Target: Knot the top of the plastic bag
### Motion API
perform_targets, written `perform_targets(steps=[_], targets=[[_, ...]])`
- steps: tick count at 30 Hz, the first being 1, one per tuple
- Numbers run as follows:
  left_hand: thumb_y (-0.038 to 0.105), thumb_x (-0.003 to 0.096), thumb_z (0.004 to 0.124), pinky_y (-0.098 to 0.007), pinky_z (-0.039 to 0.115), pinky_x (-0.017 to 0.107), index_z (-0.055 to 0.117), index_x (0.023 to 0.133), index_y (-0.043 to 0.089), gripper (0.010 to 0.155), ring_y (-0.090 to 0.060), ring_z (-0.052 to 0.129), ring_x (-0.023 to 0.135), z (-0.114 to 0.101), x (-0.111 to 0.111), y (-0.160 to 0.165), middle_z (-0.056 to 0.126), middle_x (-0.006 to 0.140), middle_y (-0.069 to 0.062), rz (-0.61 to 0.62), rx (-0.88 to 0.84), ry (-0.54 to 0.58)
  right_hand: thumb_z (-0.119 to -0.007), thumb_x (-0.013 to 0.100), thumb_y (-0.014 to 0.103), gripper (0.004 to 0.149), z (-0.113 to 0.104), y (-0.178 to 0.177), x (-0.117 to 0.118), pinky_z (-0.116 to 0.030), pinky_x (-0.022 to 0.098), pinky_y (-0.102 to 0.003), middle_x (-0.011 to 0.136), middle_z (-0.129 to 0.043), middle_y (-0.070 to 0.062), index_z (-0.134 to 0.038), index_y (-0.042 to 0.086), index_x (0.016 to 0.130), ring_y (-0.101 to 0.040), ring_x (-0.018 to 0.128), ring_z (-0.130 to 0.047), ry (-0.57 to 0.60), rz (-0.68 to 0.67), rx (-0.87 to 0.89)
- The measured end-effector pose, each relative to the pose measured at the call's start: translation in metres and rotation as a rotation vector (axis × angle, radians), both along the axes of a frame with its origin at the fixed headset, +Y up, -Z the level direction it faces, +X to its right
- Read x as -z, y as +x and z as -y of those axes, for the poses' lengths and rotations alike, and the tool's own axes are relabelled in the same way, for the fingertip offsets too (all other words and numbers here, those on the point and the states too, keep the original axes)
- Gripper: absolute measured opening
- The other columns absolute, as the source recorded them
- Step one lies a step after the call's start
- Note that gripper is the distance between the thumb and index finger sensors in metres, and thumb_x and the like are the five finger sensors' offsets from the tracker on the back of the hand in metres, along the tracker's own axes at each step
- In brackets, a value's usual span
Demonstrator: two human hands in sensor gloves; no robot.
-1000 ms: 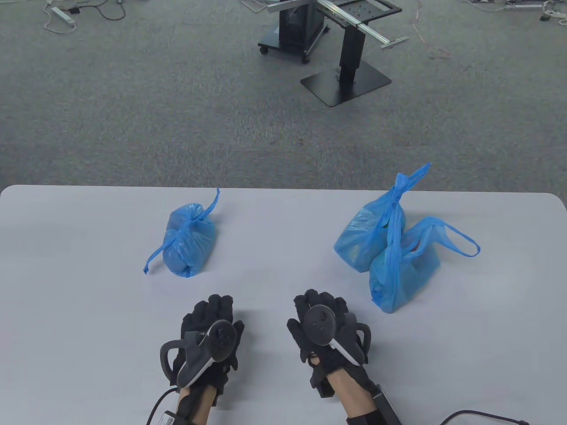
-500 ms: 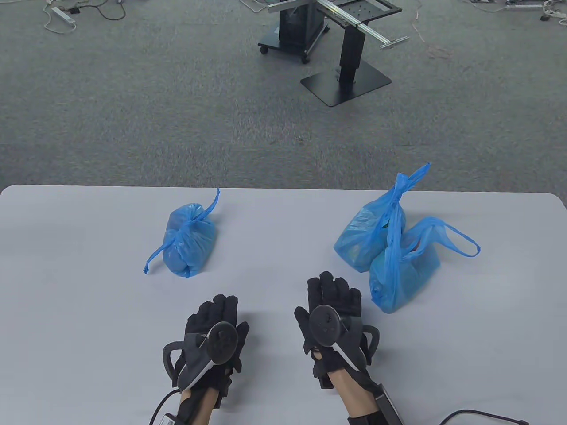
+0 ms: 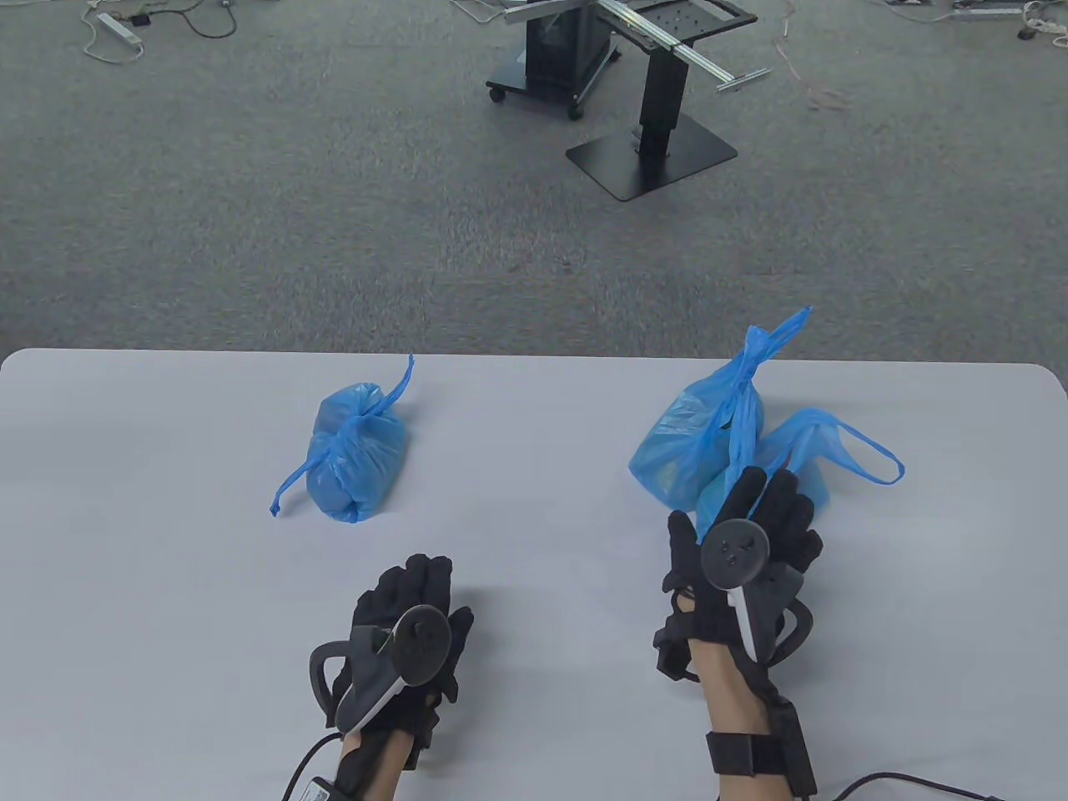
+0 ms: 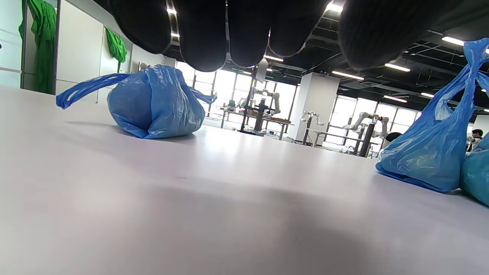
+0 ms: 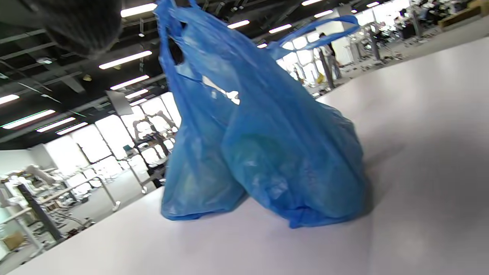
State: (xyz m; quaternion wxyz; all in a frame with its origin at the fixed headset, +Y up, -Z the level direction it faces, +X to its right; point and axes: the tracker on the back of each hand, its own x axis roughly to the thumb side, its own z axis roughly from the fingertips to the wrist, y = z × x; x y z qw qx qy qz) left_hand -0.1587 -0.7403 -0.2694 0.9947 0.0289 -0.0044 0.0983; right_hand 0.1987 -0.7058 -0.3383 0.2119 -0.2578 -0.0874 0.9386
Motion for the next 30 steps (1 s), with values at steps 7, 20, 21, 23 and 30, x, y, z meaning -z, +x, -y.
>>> perform_targets(steps=[7,20,21,23,30], targets=[[0.061,0.0500,0.075,-0.057,0.061,0.077,0.056,0.113,0.033,0.071,-0.030,0.069,0.109,0.001,0.000,-0.002,0.060,0.117,0.006,-0.003,-0.011,-0.005,-0.068,0.045,0.073,0.104,0.024,0.031,0.025,-0.001,0.081,-0.060,0.106,0.029,0.011,0.019,0.043,0.094,-0.029,0.107,0.014,-0.078,0.106,0.141],[0.061,0.0502,0.074,-0.056,0.061,0.077,0.056,0.113,0.033,0.071,-0.029,0.069,0.109,0.002,0.002,-0.003,0.060,0.117,0.006,-0.006,-0.021,-0.031,-0.065,0.048,0.072,0.101,0.060,0.066,0.046,-0.007,0.083,-0.060,0.112,0.020,0.009,0.015,0.037,0.098,-0.029,0.110,0.007,-0.113,0.190,0.391],[0.061,0.0501,0.074,-0.056,0.061,0.077,0.056,0.113,0.033,0.071,-0.030,0.069,0.109,0.002,0.002,-0.003,0.060,0.117,0.005,-0.006,-0.020,-0.033,-0.065,0.048,0.071,0.099,0.061,0.068,0.046,-0.008,0.083,-0.060,0.113,0.017,0.008,0.012,0.036,0.100,-0.029,0.110,0.005,-0.112,0.189,0.417],[0.061,0.0501,0.075,-0.057,0.061,0.077,0.057,0.113,0.033,0.071,-0.030,0.070,0.109,0.003,0.003,-0.004,0.061,0.116,0.005,-0.008,-0.023,-0.039,-0.065,0.050,0.068,0.093,0.064,0.072,0.045,-0.009,0.083,-0.059,0.117,0.009,0.007,0.004,0.035,0.104,-0.029,0.111,0.002,-0.099,0.193,0.499],[0.060,0.0500,0.075,-0.057,0.062,0.077,0.058,0.112,0.032,0.070,-0.031,0.071,0.108,0.004,0.002,-0.005,0.063,0.115,0.005,-0.011,-0.028,-0.051,-0.063,0.055,0.056,0.067,0.067,0.079,0.047,-0.016,0.085,-0.058,0.122,-0.013,0.007,-0.030,0.039,0.110,-0.028,0.114,-0.015,0.000,0.159,0.584]])
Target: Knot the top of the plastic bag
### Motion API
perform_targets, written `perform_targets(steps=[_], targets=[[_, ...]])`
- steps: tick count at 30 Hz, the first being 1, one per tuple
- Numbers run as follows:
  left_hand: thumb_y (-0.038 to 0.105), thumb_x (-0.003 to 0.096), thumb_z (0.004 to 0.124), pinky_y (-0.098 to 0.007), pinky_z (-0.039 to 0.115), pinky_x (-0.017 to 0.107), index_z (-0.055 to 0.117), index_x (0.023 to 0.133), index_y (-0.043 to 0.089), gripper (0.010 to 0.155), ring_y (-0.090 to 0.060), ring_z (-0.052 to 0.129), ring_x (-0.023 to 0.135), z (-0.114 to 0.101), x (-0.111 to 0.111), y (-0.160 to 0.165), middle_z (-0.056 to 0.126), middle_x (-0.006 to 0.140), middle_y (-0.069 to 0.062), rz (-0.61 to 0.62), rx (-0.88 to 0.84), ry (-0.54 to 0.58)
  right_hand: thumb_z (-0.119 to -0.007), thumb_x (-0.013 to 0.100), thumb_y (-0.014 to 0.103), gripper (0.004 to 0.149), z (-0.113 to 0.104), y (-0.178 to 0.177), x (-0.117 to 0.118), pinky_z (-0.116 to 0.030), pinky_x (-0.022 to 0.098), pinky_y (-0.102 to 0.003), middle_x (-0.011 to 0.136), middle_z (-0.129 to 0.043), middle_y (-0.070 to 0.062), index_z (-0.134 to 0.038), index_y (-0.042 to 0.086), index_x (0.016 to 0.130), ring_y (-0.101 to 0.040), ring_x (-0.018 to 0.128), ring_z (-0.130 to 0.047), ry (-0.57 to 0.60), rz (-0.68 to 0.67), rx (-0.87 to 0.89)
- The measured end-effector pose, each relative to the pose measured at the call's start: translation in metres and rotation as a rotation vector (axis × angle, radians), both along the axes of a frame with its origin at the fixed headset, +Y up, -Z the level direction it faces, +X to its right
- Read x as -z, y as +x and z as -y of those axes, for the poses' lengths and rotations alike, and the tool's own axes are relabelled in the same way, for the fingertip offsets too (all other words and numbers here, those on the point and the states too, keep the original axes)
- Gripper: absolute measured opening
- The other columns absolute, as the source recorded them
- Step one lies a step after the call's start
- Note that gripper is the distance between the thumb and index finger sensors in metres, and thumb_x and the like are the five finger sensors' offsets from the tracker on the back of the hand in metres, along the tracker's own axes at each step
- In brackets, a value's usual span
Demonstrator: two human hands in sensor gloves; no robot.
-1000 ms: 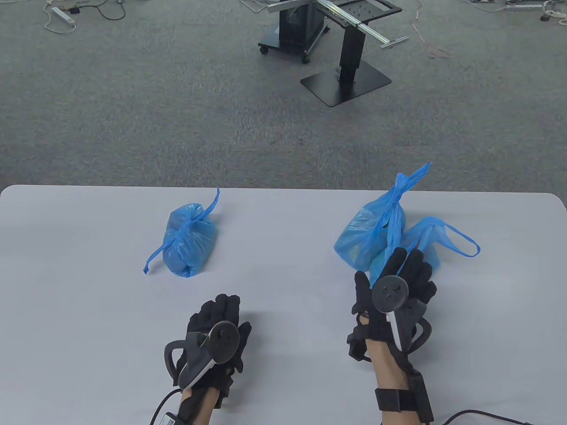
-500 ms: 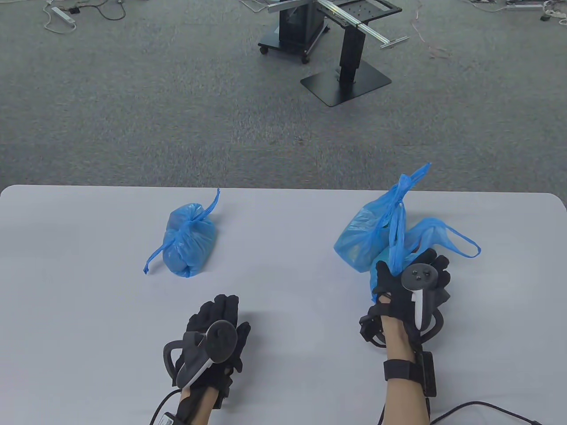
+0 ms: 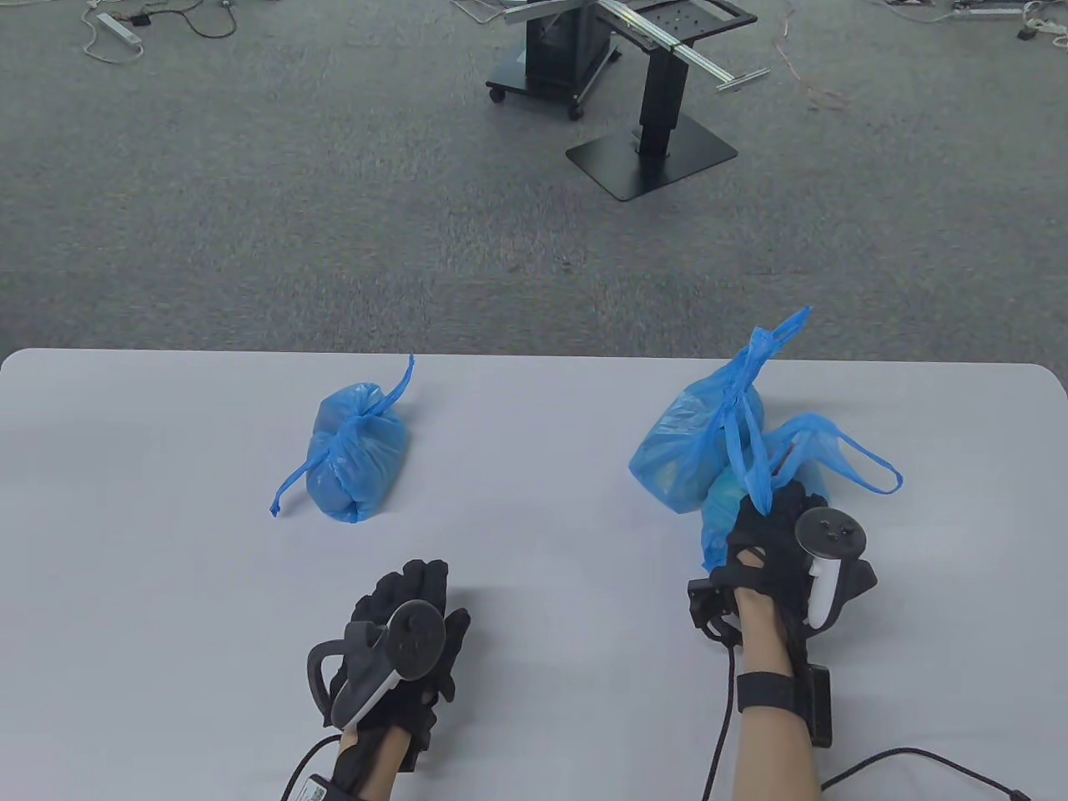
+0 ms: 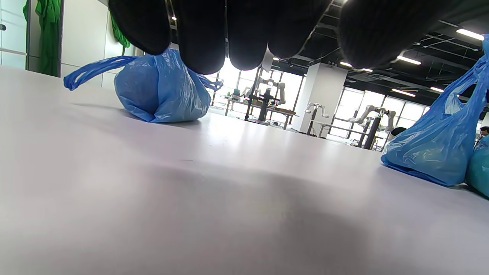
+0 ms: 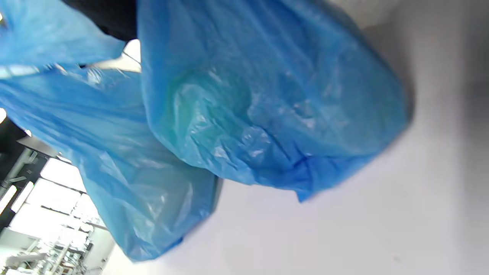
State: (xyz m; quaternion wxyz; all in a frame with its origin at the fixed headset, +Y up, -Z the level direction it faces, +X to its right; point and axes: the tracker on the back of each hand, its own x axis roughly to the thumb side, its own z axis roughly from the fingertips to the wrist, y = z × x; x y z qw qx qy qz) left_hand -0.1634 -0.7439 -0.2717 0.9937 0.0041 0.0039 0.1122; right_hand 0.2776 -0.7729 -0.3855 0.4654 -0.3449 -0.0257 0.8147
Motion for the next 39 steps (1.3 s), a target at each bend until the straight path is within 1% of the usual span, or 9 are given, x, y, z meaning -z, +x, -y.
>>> perform_targets(steps=[1,4,9,13,17,22,29,36,39], targets=[[0.060,0.0499,0.075,-0.057,0.062,0.077,0.058,0.112,0.032,0.070,-0.031,0.072,0.108,0.000,0.000,0.000,0.063,0.115,0.005,0.000,-0.001,-0.002,-0.063,0.055,0.054,0.063,0.000,0.002,0.000,-0.018,0.085,-0.057,0.122,-0.022,0.008,-0.036,0.038,0.110,-0.028,0.115,-0.019,0.024,0.007,0.003],[0.060,0.0499,0.075,-0.057,0.062,0.077,0.060,0.112,0.032,0.070,-0.030,0.073,0.107,0.000,0.000,0.000,0.065,0.115,0.005,0.001,0.002,-0.009,-0.064,0.056,0.050,0.056,-0.001,0.006,-0.001,-0.025,0.086,-0.056,0.121,-0.041,0.008,-0.049,0.037,0.108,-0.027,0.114,-0.032,0.086,0.040,0.018],[0.060,0.0500,0.075,-0.056,0.063,0.076,0.060,0.112,0.032,0.069,-0.031,0.074,0.107,0.000,0.000,0.000,0.066,0.114,0.004,0.000,-0.001,-0.020,-0.066,0.056,0.045,0.050,-0.002,0.014,-0.005,-0.035,0.085,-0.054,0.115,-0.059,0.005,-0.061,0.032,0.103,-0.028,0.110,-0.049,0.186,0.101,0.078],[0.060,0.0500,0.074,-0.056,0.063,0.076,0.061,0.111,0.032,0.069,-0.031,0.074,0.106,0.000,0.000,-0.001,0.067,0.114,0.004,0.000,-0.004,-0.028,-0.065,0.056,0.043,0.047,-0.003,0.023,-0.012,-0.041,0.085,-0.052,0.110,-0.064,0.003,-0.062,0.029,0.101,-0.028,0.105,-0.058,0.245,0.182,0.112],[0.060,0.0500,0.074,-0.056,0.063,0.076,0.061,0.111,0.032,0.069,-0.030,0.075,0.106,0.000,0.001,-0.001,0.067,0.114,0.004,0.002,-0.007,-0.028,-0.063,0.056,0.043,0.046,-0.008,0.029,-0.019,-0.043,0.084,-0.051,0.108,-0.067,0.004,-0.063,0.029,0.100,-0.027,0.103,-0.062,0.315,0.252,0.156],[0.060,0.0500,0.074,-0.056,0.063,0.076,0.061,0.111,0.032,0.069,-0.030,0.075,0.106,0.000,0.001,-0.001,0.067,0.114,0.004,0.004,-0.013,-0.030,-0.063,0.056,0.043,0.046,-0.009,0.037,-0.028,-0.044,0.084,-0.051,0.106,-0.068,0.003,-0.062,0.029,0.099,-0.027,0.101,-0.064,0.373,0.302,0.224],[0.060,0.0500,0.074,-0.056,0.063,0.076,0.061,0.111,0.032,0.069,-0.030,0.075,0.106,0.000,0.001,0.000,0.067,0.114,0.004,0.013,-0.024,-0.028,-0.063,0.055,0.043,0.046,-0.016,0.046,-0.040,-0.048,0.083,-0.051,0.103,-0.072,0.002,-0.063,0.028,0.099,-0.028,0.099,-0.068,0.451,0.335,0.263],[0.060,0.0500,0.074,-0.056,0.063,0.076,0.061,0.111,0.032,0.069,-0.031,0.075,0.106,0.001,0.000,0.001,0.067,0.114,0.004,0.016,-0.026,-0.031,-0.062,0.055,0.043,0.046,-0.023,0.049,-0.047,-0.049,0.082,-0.051,0.101,-0.073,0.001,-0.064,0.028,0.098,-0.028,0.097,-0.070,0.509,0.341,0.304],[0.060,0.0500,0.074,-0.056,0.063,0.076,0.060,0.112,0.032,0.069,-0.030,0.075,0.106,0.001,0.000,0.001,0.067,0.114,0.004,0.011,-0.021,-0.030,-0.062,0.055,0.043,0.046,-0.033,0.047,-0.049,-0.049,0.082,-0.051,0.101,-0.073,0.001,-0.064,0.028,0.098,-0.028,0.097,-0.070,0.554,0.332,0.309]])
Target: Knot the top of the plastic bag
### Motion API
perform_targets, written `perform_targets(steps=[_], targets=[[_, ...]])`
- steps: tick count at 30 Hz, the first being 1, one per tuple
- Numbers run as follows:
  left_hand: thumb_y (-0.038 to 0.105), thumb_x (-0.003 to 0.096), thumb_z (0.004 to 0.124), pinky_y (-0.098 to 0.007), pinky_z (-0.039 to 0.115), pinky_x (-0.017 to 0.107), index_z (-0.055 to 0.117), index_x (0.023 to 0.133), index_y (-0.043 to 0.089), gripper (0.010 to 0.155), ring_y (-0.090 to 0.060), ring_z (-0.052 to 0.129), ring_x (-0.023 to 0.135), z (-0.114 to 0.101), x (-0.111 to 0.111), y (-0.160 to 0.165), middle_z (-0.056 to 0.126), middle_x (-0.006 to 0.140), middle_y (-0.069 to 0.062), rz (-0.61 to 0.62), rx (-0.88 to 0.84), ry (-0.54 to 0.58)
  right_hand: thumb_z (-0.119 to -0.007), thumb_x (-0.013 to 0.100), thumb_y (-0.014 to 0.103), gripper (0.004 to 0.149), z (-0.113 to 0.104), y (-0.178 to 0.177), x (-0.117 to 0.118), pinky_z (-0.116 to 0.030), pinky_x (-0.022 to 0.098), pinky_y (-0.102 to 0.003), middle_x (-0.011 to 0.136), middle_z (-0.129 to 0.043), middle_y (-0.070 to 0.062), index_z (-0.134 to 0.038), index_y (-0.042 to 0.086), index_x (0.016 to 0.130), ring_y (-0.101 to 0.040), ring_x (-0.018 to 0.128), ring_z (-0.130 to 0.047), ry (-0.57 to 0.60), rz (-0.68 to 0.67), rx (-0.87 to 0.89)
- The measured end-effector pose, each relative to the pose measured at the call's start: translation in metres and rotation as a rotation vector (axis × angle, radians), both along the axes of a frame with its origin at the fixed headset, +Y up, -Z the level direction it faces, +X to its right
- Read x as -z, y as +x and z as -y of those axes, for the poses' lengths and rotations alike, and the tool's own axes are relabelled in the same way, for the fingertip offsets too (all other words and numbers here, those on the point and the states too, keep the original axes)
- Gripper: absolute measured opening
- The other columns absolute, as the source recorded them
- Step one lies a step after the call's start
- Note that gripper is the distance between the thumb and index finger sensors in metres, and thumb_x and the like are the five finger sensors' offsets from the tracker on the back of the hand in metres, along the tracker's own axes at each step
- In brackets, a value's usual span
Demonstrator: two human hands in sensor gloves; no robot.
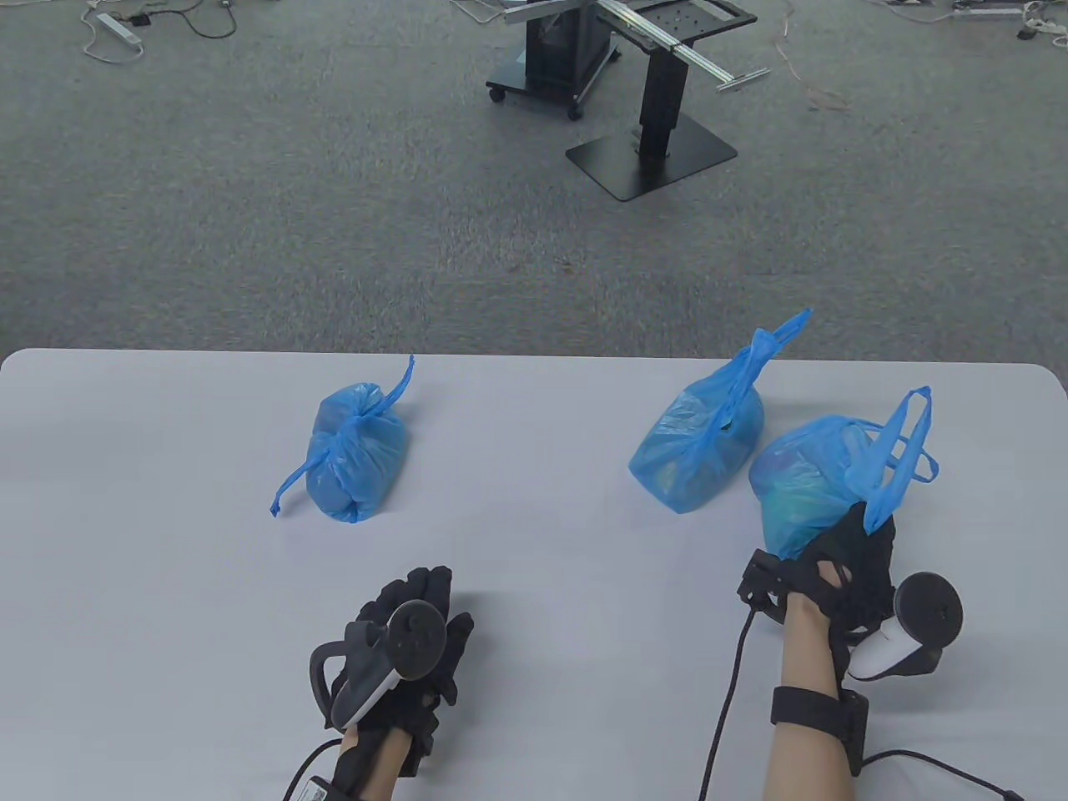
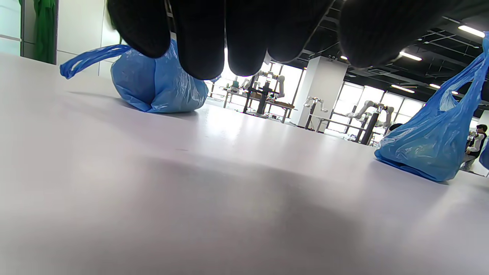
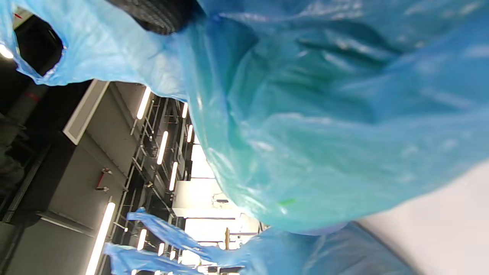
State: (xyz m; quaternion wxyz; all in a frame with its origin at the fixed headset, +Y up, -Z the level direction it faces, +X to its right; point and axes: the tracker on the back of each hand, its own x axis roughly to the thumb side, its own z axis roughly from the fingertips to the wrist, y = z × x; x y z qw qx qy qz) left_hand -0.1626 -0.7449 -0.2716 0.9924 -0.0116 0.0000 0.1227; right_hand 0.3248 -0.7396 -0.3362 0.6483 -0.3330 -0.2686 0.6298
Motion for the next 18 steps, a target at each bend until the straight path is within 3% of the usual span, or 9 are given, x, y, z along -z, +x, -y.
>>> perform_targets(steps=[9,18], targets=[[0.060,0.0500,0.074,-0.056,0.063,0.076,0.060,0.112,0.032,0.069,-0.031,0.075,0.106,0.001,0.000,0.000,0.067,0.114,0.004,-0.003,-0.003,-0.002,-0.063,0.055,0.043,0.046,-0.045,-0.010,-0.007,-0.050,0.081,-0.052,0.099,-0.076,0.000,-0.066,0.026,0.098,-0.029,0.095,-0.072,0.164,-0.064,-0.043],[0.060,0.0500,0.074,-0.056,0.063,0.076,0.060,0.112,0.032,0.069,-0.031,0.075,0.106,0.001,-0.001,0.000,0.067,0.114,0.004,-0.005,-0.001,-0.004,-0.066,0.053,0.043,0.046,-0.074,-0.031,-0.002,-0.055,0.077,-0.053,0.093,-0.082,-0.003,-0.071,0.023,0.094,-0.031,0.089,-0.078,0.338,-0.286,-0.050]])
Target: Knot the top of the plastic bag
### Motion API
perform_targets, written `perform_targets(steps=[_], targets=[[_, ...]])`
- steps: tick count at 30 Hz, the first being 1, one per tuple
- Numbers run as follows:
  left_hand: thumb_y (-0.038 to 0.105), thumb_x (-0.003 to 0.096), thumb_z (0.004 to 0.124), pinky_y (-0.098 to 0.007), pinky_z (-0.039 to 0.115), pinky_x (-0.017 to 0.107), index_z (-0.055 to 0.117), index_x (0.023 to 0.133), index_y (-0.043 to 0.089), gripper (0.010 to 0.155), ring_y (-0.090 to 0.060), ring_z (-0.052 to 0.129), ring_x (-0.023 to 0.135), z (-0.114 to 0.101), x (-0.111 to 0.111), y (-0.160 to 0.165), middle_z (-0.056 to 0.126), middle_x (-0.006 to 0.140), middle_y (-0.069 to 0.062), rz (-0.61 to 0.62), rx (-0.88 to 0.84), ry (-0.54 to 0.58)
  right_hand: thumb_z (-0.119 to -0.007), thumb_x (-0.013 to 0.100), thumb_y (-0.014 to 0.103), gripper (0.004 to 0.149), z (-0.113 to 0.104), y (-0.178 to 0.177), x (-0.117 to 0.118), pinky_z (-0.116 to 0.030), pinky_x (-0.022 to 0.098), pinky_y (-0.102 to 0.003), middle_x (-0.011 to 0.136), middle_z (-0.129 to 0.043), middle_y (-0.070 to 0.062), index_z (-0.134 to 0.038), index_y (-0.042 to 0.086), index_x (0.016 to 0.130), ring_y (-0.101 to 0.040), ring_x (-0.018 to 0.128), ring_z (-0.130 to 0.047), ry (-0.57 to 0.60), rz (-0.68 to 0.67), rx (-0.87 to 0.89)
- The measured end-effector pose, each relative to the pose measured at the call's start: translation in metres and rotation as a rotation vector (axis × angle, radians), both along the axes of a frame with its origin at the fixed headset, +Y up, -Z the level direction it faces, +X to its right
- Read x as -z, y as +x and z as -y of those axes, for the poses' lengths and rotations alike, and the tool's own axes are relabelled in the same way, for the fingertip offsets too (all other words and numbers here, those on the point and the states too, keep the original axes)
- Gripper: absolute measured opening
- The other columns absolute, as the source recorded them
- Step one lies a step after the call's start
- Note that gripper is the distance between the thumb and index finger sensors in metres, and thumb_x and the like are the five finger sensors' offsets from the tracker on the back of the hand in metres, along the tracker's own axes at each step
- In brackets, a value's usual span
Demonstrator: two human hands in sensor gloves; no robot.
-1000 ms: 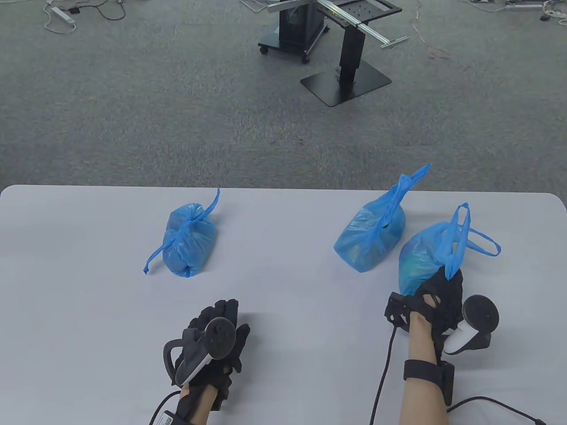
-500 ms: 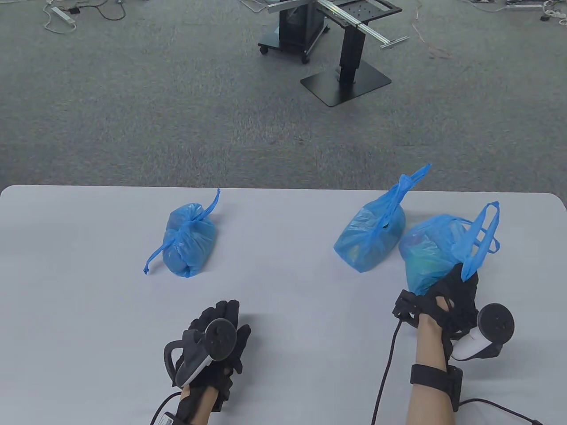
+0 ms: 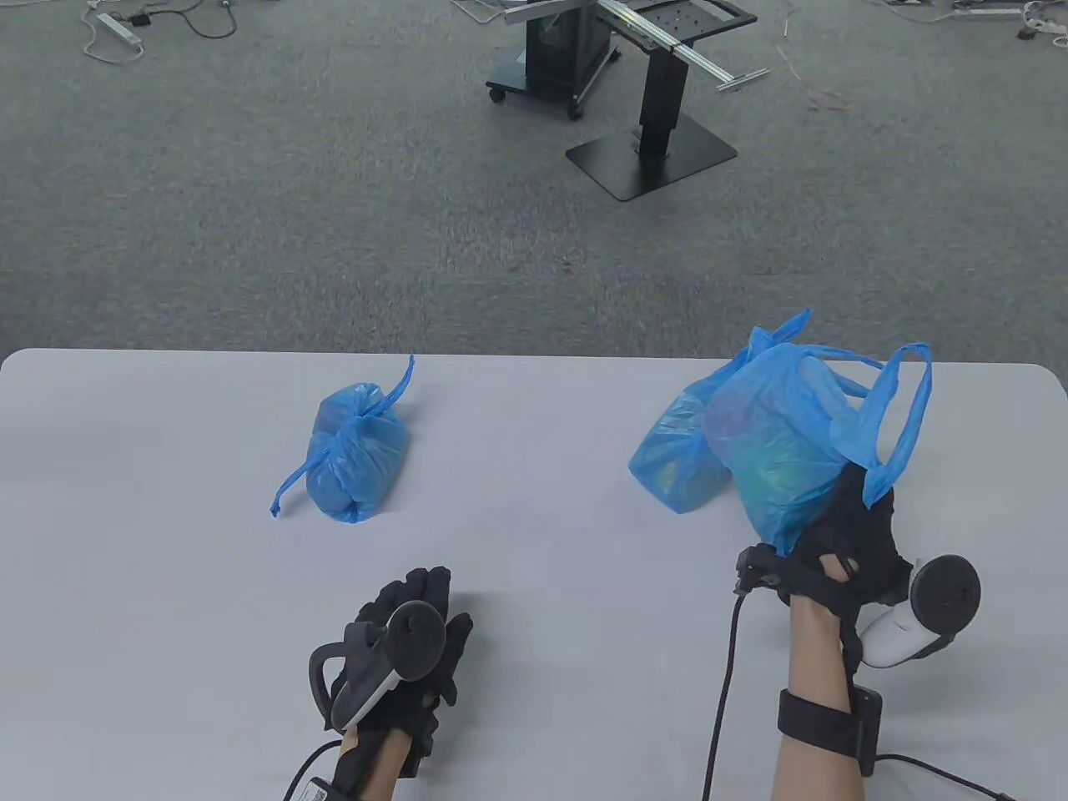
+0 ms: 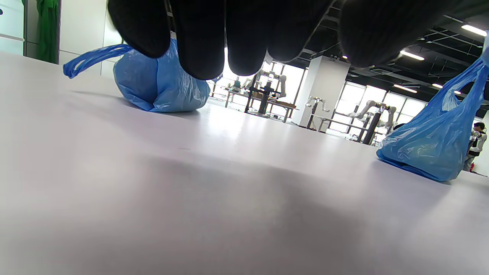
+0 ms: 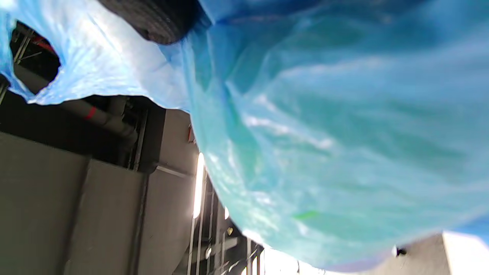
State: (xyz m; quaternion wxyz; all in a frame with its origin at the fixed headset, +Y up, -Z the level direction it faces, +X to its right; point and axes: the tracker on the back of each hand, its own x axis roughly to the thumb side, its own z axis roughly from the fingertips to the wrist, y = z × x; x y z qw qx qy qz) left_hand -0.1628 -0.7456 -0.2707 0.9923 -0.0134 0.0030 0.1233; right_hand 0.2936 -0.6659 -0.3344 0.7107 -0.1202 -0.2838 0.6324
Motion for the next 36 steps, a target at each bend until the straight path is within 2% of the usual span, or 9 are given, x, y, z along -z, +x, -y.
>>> perform_targets(steps=[3,5,10,18,29,33,36], targets=[[0.061,0.0501,0.074,-0.056,0.063,0.076,0.060,0.112,0.032,0.069,-0.031,0.075,0.106,0.000,0.000,-0.001,0.067,0.114,0.004,-0.003,-0.005,-0.002,-0.067,0.052,0.043,0.046,-0.004,-0.011,0.007,-0.057,0.075,-0.054,0.091,-0.084,-0.003,-0.074,0.023,0.093,-0.031,0.086,-0.081,0.023,-0.128,-0.002],[0.060,0.0500,0.074,-0.056,0.063,0.076,0.060,0.112,0.032,0.069,-0.031,0.075,0.106,0.000,0.000,-0.001,0.067,0.114,0.004,-0.005,-0.007,-0.002,-0.067,0.052,0.043,0.046,-0.006,-0.023,0.013,-0.057,0.075,-0.054,0.091,-0.084,-0.004,-0.074,0.023,0.093,-0.031,0.086,-0.081,0.021,-0.269,0.003],[0.061,0.0501,0.074,-0.056,0.063,0.076,0.060,0.112,0.032,0.069,-0.030,0.075,0.106,-0.001,-0.001,-0.003,0.067,0.114,0.004,-0.009,-0.022,0.002,-0.068,0.052,0.043,0.046,-0.005,-0.042,0.021,-0.059,0.074,-0.054,0.090,-0.086,-0.004,-0.076,0.022,0.092,-0.031,0.084,-0.083,0.013,-0.452,0.018],[0.060,0.0503,0.073,-0.056,0.063,0.076,0.061,0.111,0.032,0.069,-0.031,0.075,0.106,-0.003,0.000,-0.014,0.067,0.114,0.004,-0.034,-0.056,0.003,-0.069,0.052,0.044,0.046,0.010,-0.080,0.034,-0.060,0.073,-0.054,0.087,-0.088,-0.005,-0.078,0.021,0.090,-0.032,0.083,-0.084,-0.030,-0.791,0.120],[0.059,0.0512,0.072,-0.056,0.064,0.076,0.061,0.111,0.031,0.067,-0.031,0.076,0.105,-0.001,0.002,-0.033,0.067,0.114,0.004,-0.096,-0.100,-0.012,-0.070,0.051,0.044,0.045,0.056,-0.127,0.045,-0.062,0.072,-0.055,0.083,-0.092,-0.006,-0.082,0.020,0.087,-0.033,0.079,-0.087,-0.271,-1.042,0.035],[0.058,0.0514,0.071,-0.057,0.064,0.075,0.061,0.111,0.031,0.067,-0.031,0.076,0.105,0.001,0.003,-0.041,0.068,0.114,0.003,-0.124,-0.113,-0.022,-0.070,0.050,0.045,0.045,0.068,-0.140,0.045,-0.063,0.071,-0.055,0.081,-0.093,-0.006,-0.084,0.020,0.085,-0.033,0.077,-0.088,-0.338,-1.035,-0.041],[0.058,0.0513,0.072,-0.056,0.064,0.075,0.062,0.111,0.031,0.067,-0.031,0.076,0.105,0.003,0.004,-0.045,0.068,0.113,0.003,-0.139,-0.113,-0.032,-0.070,0.051,0.045,0.045,0.075,-0.154,0.043,-0.063,0.071,-0.055,0.082,-0.093,-0.006,-0.084,0.020,0.085,-0.033,0.078,-0.087,-0.380,-1.078,-0.086]])
